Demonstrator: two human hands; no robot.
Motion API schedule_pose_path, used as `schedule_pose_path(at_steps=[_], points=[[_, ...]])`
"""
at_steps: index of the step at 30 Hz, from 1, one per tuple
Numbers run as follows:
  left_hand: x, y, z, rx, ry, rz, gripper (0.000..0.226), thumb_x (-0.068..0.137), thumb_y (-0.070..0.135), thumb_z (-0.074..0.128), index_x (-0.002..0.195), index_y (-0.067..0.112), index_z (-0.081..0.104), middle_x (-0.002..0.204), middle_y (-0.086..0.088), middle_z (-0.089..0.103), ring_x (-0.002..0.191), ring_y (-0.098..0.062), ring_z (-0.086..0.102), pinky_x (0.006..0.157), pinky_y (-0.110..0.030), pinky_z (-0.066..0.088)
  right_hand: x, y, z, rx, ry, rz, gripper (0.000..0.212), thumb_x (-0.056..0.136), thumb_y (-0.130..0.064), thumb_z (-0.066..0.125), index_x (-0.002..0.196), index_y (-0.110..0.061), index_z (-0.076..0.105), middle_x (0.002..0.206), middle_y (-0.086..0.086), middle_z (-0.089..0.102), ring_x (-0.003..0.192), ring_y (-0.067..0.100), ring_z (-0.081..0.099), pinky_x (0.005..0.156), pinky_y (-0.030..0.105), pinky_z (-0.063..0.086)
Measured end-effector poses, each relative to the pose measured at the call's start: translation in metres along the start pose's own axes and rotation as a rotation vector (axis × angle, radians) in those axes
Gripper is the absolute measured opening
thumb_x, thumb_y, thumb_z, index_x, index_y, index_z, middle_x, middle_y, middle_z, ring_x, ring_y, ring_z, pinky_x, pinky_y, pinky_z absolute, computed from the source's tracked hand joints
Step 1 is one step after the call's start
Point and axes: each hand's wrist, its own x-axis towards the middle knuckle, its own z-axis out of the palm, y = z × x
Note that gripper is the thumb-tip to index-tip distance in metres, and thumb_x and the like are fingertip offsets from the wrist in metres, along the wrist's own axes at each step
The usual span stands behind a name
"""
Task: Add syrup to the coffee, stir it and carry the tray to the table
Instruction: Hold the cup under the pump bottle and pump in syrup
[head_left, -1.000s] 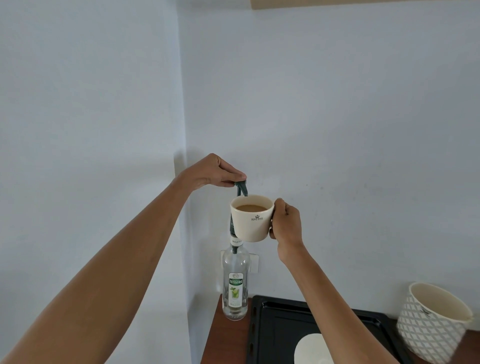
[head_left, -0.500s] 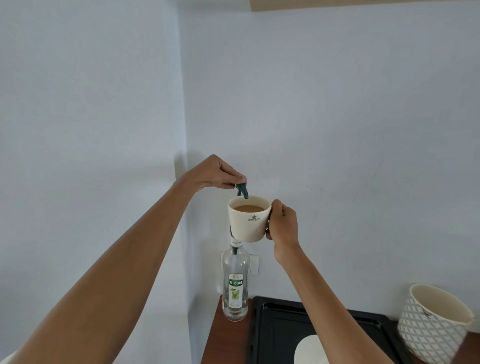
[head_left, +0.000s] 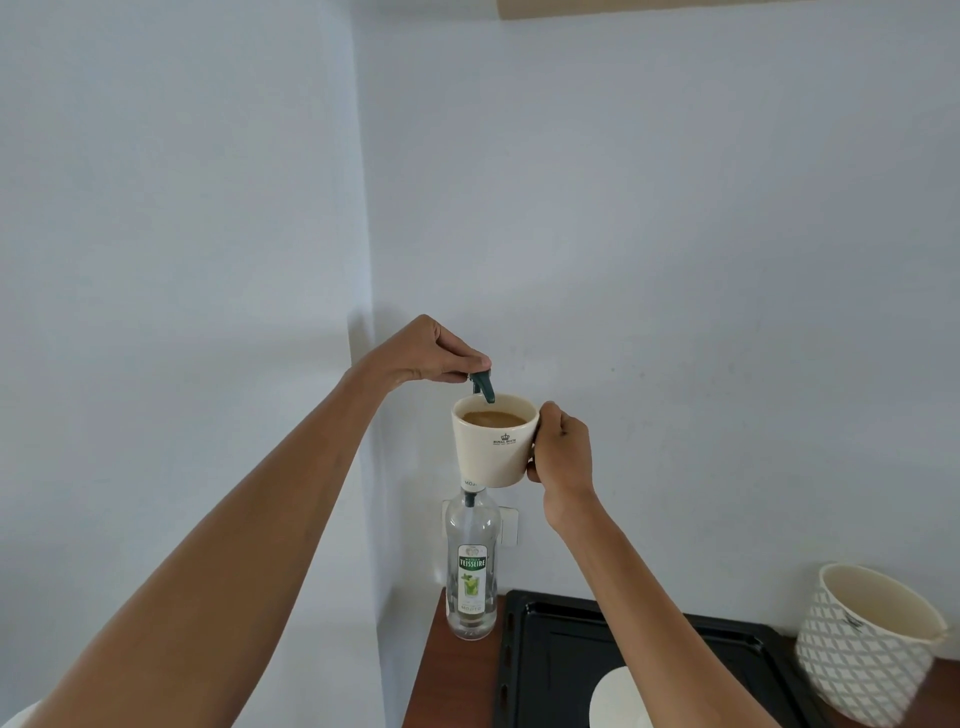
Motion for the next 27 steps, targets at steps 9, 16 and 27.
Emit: schedule_pose_path(at_steps=[9,16,27], points=[[0.002,0.009,-0.002,0.074,0.000,0.009,0.024,0.083,0.015,0.085,0.105,0.006,0.082,0.103,-0.007,0.082,0.111,-0.021,0.072,0.082,-0.017,0.061,-0.001,0.000,-0.002,-0.013,-0.010,-0.008,0.025,0.095,-0.013,0.034,0.070,-0.010,0.040,0.064,0.007,0.028,0.055,0.017,0.023,0.043,0.023,0.021],[0.001,0.018,-0.008,0.088,0.002,0.020,0.023,0.082,0.016,0.086,0.102,0.007,0.083,0.101,-0.007,0.082,0.107,-0.019,0.075,0.088,-0.022,0.061,-0.001,-0.004,-0.003,-0.003,-0.002,-0.010,0.031,0.095,-0.013,0.034,0.064,-0.015,0.031,0.059,0.002,0.029,0.050,0.014,0.024,0.041,0.021,0.022],[-0.002,0.012,-0.003,0.024,0.055,0.016,0.024,0.082,0.013,0.085,0.104,0.005,0.082,0.101,-0.007,0.082,0.108,-0.018,0.074,0.081,-0.016,0.060,-0.002,-0.003,-0.004,0.002,0.001,-0.001,0.031,0.096,-0.012,0.034,0.065,-0.015,0.032,0.061,0.004,0.029,0.053,0.016,0.025,0.043,0.022,0.023]])
